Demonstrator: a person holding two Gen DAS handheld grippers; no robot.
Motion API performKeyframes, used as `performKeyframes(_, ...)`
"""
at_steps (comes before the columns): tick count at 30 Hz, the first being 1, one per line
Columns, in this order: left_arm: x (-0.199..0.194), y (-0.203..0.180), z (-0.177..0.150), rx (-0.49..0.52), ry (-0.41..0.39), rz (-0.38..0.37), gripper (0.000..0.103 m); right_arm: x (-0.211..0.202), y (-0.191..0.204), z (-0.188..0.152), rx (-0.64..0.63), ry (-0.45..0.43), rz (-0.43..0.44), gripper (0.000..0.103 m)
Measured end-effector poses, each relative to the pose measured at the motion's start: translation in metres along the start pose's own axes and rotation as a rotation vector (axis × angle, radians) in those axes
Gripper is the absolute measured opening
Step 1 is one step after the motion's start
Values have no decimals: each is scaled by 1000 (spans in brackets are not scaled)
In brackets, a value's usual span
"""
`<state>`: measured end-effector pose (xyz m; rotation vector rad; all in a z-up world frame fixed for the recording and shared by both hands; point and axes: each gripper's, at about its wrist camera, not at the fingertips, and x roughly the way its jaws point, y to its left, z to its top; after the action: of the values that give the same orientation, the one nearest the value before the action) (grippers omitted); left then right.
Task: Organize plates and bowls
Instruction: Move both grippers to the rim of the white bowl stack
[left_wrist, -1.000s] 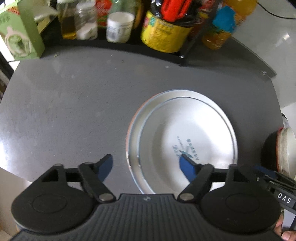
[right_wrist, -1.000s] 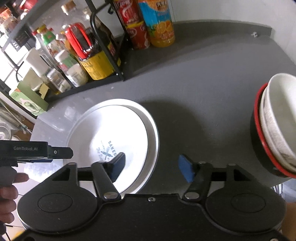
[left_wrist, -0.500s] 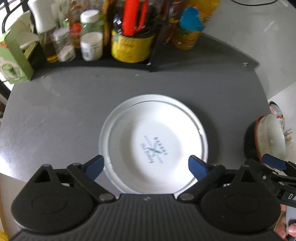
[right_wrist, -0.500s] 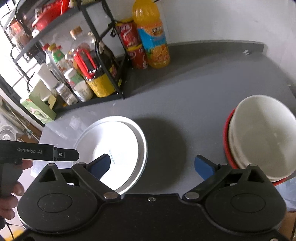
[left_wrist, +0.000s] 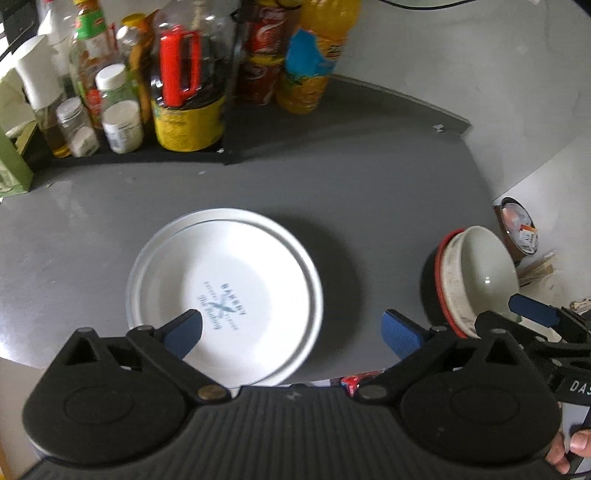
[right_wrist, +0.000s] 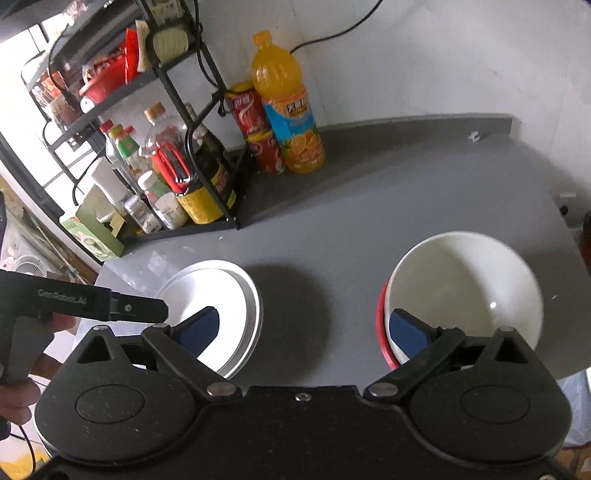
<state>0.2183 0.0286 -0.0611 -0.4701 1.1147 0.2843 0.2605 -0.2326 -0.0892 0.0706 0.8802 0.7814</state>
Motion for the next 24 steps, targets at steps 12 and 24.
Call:
performKeyframes(12,14,-59,-3,24,7,-15,102,-20,-61,-2,59,-28,-52,100)
performKeyframes(24,40,-114,4,-2,-8,-32,102,-23,-127,-2,106,-32,-96,100)
